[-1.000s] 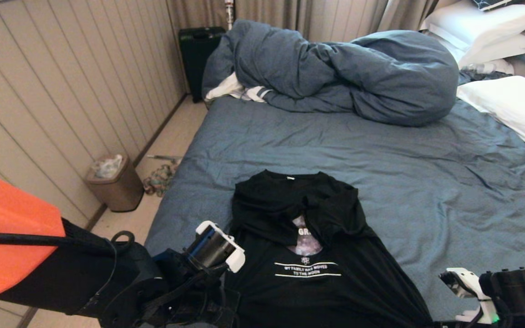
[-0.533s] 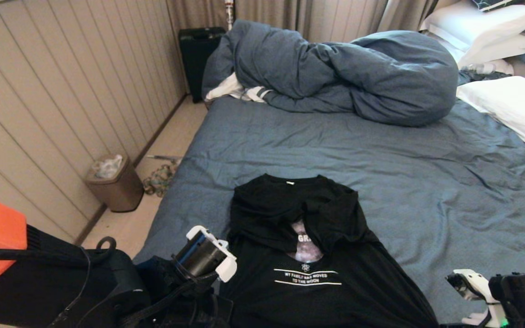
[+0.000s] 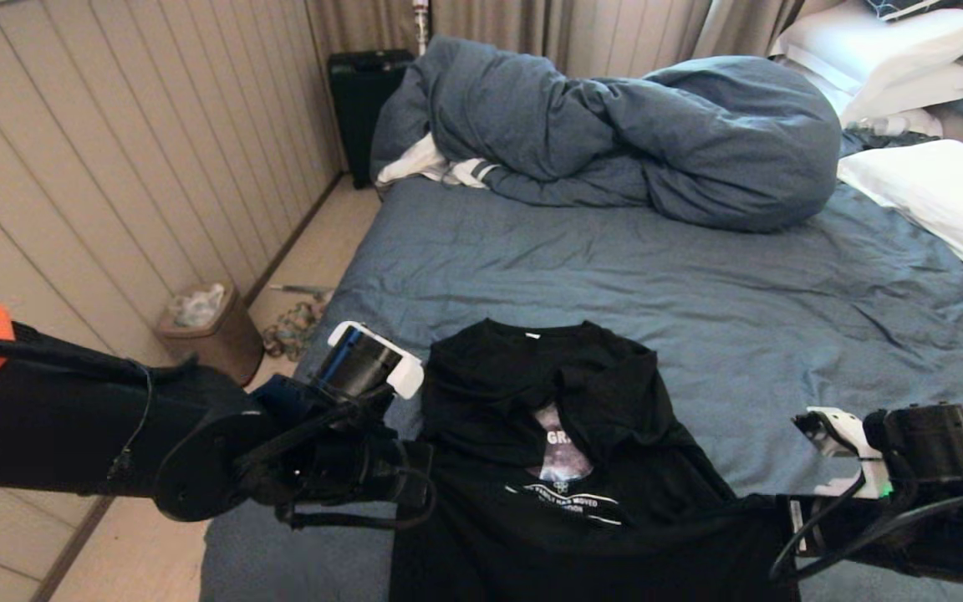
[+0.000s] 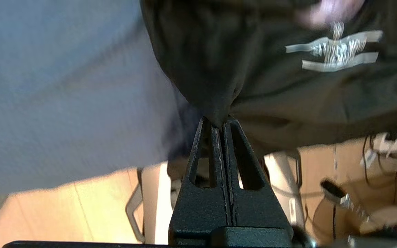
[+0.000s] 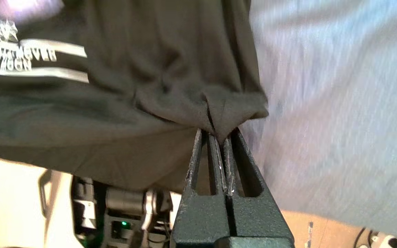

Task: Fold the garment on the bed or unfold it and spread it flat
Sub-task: Fold the black T-shirt

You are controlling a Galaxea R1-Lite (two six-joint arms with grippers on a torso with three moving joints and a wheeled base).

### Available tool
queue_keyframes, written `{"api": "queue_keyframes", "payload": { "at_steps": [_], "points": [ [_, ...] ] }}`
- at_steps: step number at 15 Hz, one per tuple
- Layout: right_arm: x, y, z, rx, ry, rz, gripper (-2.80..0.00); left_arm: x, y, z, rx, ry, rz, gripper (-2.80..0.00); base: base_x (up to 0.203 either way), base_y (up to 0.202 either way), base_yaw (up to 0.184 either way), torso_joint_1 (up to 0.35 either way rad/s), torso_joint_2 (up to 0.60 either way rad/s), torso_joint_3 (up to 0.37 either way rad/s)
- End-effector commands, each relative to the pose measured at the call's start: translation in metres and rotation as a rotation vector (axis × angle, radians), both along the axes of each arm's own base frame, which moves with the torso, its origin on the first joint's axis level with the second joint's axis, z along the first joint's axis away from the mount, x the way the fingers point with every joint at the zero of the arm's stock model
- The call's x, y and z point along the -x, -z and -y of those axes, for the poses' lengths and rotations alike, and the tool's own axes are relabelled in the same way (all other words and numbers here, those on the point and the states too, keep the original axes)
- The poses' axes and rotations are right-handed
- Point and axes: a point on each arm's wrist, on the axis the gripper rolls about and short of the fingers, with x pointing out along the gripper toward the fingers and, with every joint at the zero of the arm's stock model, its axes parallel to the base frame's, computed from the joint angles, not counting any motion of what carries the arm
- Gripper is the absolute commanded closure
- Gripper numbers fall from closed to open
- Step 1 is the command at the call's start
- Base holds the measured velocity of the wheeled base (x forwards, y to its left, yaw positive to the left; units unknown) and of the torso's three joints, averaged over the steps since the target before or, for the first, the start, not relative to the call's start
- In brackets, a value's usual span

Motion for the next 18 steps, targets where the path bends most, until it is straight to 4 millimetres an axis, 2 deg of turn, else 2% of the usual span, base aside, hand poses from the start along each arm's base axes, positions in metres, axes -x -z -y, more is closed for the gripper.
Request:
{"api": "queue_keyframes", "payload": {
  "at_steps": [1,4,8,10,18],
  "points": [
    [-0.017,-0.013,-0.001,-0.006,0.0,0.047,0.0,-0.017,-0.001,0.0,0.007,-0.027,0.012,0.0,0.0,0.0,0.0,0.0,0.0,0.0],
    [-0.053,-0.02,-0.004,-0.015,0.005,0.061,0.0,-0.044,0.001,0.002,0.011,-0.046,0.013,0.0,0.0,0.0,0.0,0.0,0.0,0.0],
    [-0.103,-0.01,-0.004,-0.018,0.018,0.054,0.0,-0.085,0.006,0.003,0.053,-0.08,0.018,0.0,0.0,0.0,0.0,0.0,0.0,0.0],
    [-0.126,-0.003,-0.003,-0.018,0.028,0.06,0.0,-0.104,0.009,-0.003,0.08,-0.106,0.02,0.0,0.0,0.0,0.0,0.0,0.0,0.0],
    [-0.158,-0.002,-0.003,-0.002,0.057,0.069,0.0,-0.133,0.031,-0.014,0.068,-0.165,-0.003,0.0,0.0,0.0,0.0,0.0,0.0,0.0]
  ]
}}
